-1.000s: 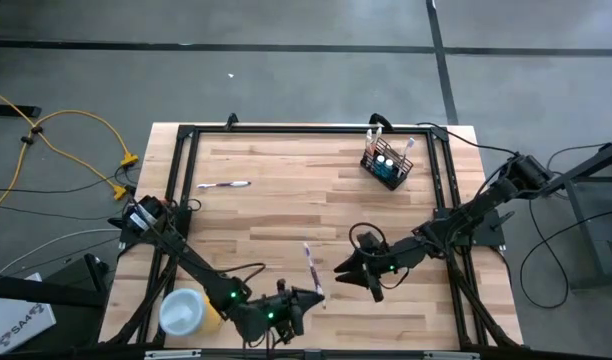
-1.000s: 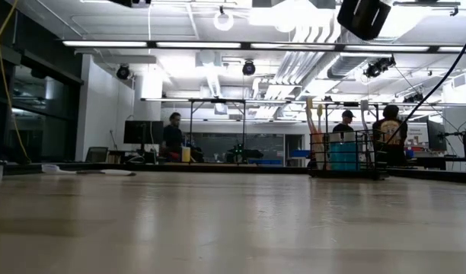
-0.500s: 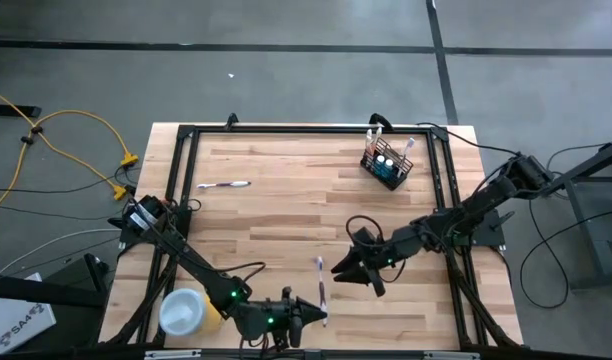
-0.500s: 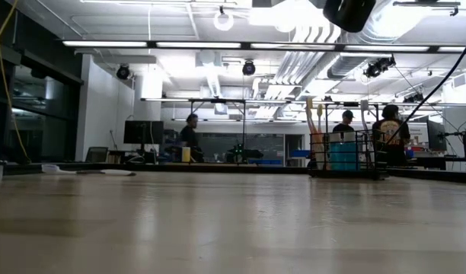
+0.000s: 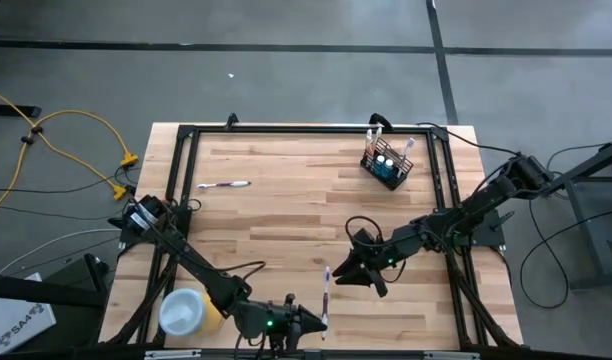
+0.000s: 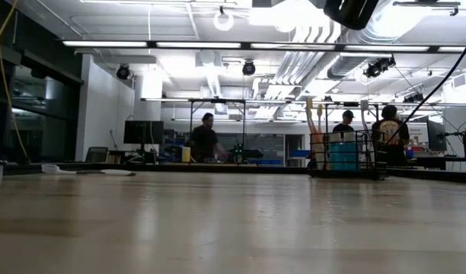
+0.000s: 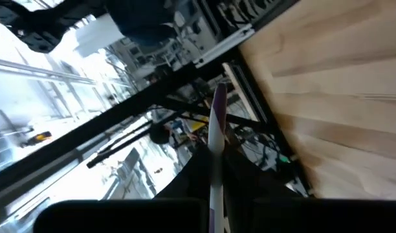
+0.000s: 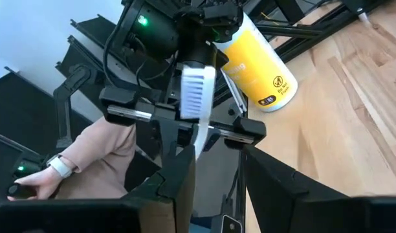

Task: Pick & Place toothbrushing station
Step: Put the top purple toothbrush into the right of the black mesh organizer

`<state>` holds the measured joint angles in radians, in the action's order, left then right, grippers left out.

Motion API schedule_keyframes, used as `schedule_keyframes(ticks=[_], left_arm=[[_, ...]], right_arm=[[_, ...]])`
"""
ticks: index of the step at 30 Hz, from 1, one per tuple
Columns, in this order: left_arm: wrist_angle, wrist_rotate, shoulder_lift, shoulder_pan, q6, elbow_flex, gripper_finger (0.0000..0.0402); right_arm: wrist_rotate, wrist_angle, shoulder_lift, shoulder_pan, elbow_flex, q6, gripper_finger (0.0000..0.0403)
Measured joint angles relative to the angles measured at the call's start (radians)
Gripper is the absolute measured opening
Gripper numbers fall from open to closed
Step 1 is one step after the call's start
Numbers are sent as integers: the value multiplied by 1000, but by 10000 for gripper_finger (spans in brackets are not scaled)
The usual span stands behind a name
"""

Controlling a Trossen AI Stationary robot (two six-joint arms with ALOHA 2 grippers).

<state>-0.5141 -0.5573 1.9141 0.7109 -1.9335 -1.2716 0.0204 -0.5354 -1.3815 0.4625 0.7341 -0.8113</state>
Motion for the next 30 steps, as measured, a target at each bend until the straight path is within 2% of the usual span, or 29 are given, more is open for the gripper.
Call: schedule_keyframes(ticks=[13,30], left_arm=[[-21,82,0,-42,19,0,8],[-21,135,0,-83,28,0,8]], right_arm=[[2,-1,0,2,0,0,120],[0,-22,0,2,0,0,120]])
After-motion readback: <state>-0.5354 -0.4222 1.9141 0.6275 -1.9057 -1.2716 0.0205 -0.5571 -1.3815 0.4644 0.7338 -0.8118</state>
